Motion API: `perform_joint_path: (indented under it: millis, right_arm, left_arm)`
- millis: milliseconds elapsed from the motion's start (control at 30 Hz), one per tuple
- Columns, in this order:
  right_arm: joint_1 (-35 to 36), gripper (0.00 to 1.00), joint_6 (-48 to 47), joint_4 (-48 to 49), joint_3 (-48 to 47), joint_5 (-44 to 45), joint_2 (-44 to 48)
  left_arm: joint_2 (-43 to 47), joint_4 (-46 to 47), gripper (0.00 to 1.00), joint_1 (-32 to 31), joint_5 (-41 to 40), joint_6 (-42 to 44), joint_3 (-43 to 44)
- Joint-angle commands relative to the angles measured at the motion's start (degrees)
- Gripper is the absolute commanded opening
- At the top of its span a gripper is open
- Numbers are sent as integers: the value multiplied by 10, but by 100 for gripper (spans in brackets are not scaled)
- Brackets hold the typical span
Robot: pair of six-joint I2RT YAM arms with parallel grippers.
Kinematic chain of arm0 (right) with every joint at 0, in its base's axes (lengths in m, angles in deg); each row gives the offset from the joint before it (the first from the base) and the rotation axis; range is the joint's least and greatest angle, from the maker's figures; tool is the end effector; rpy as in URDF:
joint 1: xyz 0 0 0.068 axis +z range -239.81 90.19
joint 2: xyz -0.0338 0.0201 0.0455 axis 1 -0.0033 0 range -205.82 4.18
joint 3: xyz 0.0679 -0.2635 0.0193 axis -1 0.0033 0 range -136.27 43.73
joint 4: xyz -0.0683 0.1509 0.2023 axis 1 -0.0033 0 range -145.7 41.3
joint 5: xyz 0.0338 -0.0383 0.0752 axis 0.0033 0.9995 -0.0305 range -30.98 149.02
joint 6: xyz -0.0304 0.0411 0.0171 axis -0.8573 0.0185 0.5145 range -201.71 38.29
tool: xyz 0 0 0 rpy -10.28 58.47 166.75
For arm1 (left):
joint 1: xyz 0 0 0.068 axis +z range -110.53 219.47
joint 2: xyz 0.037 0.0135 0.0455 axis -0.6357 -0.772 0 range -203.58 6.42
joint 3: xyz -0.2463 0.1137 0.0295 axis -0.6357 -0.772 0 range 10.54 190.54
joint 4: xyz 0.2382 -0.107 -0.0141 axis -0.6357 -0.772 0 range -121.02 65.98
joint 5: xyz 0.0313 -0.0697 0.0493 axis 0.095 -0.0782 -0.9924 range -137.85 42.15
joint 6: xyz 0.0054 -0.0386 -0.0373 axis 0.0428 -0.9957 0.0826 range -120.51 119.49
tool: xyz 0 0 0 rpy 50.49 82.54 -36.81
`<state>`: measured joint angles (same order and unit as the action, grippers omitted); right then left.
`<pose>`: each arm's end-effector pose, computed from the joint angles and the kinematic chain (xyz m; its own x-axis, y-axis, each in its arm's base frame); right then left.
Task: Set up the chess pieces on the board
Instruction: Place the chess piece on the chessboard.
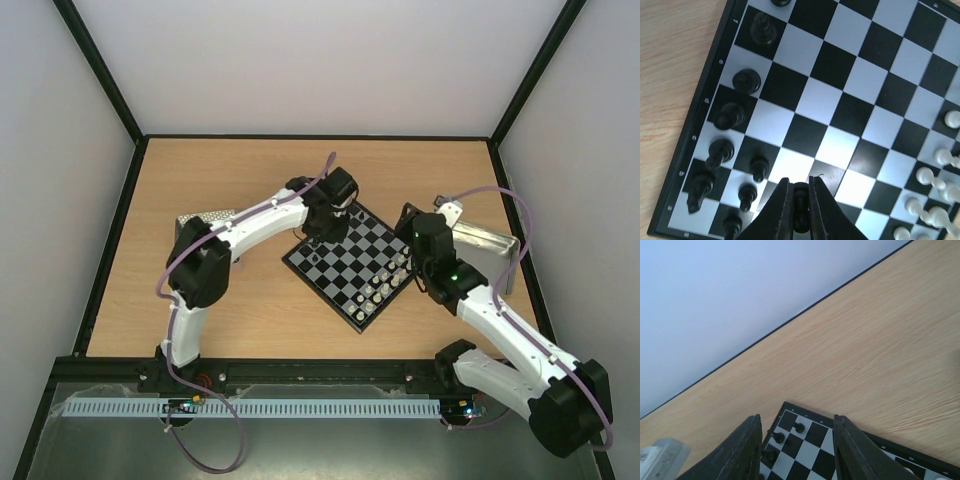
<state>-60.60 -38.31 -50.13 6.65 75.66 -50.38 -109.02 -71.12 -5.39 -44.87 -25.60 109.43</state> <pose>0.1979 0.0989 0.2773 -0.3642 0.5506 -0.7511 0.0264 0.8123 0.5826 0.3064 -0.3074 0.2415 -0.8808 0.2792 -0.3824 0.3836 0.8943 -0.2304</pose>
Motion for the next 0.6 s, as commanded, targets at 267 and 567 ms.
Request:
perform_joint_path:
  millis: [267,567]
  right_arm:
    - [-2,39,19,-21,36,56,32]
    - [-2,39,20,-13,38,49,28]
  left_arm:
    - [-130,-86,9,-3,-37,-1,139]
    - [-156,-92,12,-1,-50,-4,144]
